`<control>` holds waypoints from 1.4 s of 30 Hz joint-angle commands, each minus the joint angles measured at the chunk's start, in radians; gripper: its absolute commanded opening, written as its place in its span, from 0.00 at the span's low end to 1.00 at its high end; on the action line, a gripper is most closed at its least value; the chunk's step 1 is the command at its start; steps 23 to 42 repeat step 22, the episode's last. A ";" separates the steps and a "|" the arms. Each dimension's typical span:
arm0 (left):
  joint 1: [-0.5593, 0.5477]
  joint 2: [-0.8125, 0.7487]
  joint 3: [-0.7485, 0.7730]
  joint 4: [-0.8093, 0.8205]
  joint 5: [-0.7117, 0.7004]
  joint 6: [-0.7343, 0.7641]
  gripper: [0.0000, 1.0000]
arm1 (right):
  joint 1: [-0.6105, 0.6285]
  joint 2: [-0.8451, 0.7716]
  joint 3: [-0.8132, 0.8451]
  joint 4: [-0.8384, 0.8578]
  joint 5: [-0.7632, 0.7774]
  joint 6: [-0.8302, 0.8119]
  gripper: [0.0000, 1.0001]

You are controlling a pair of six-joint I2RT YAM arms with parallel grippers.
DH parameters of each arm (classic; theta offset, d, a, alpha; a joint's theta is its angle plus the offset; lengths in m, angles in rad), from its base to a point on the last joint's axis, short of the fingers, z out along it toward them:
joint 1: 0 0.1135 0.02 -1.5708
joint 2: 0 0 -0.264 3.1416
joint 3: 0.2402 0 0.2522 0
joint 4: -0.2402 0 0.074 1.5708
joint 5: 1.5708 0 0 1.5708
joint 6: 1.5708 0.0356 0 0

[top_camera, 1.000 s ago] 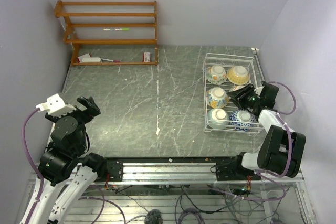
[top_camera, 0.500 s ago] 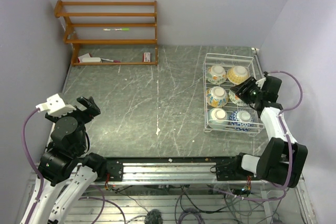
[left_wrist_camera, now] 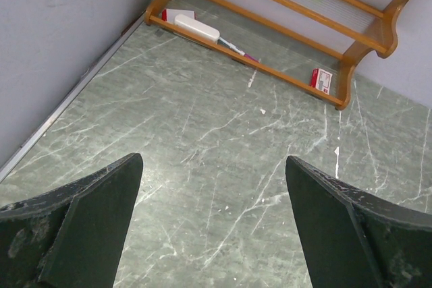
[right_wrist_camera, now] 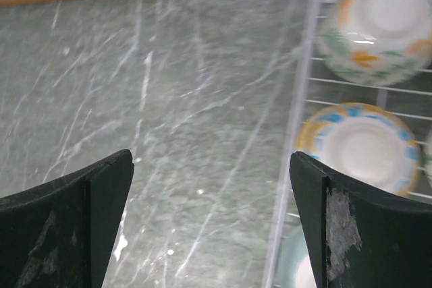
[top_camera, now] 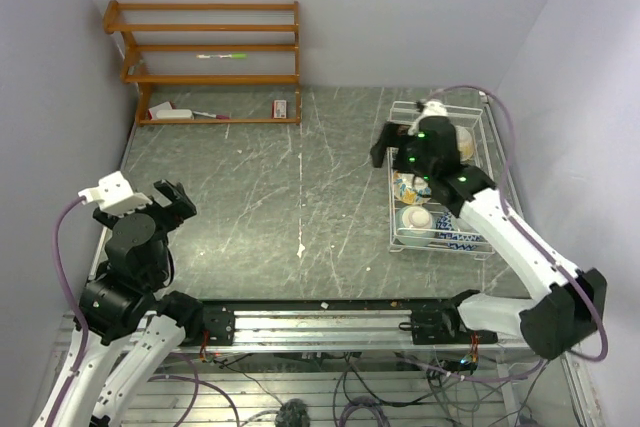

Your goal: Load the bowls into the dish rack

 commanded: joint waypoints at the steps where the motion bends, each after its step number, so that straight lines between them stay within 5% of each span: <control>1: 0.007 0.015 0.002 0.014 0.010 -0.001 0.98 | 0.224 0.109 0.082 -0.055 0.215 -0.060 1.00; 9: 0.007 0.042 0.003 0.011 0.006 0.007 0.98 | 0.337 0.191 0.107 0.027 0.147 -0.131 1.00; 42: 0.007 0.065 0.006 -0.004 -0.039 0.016 0.98 | 0.341 0.103 0.017 0.161 0.070 -0.242 1.00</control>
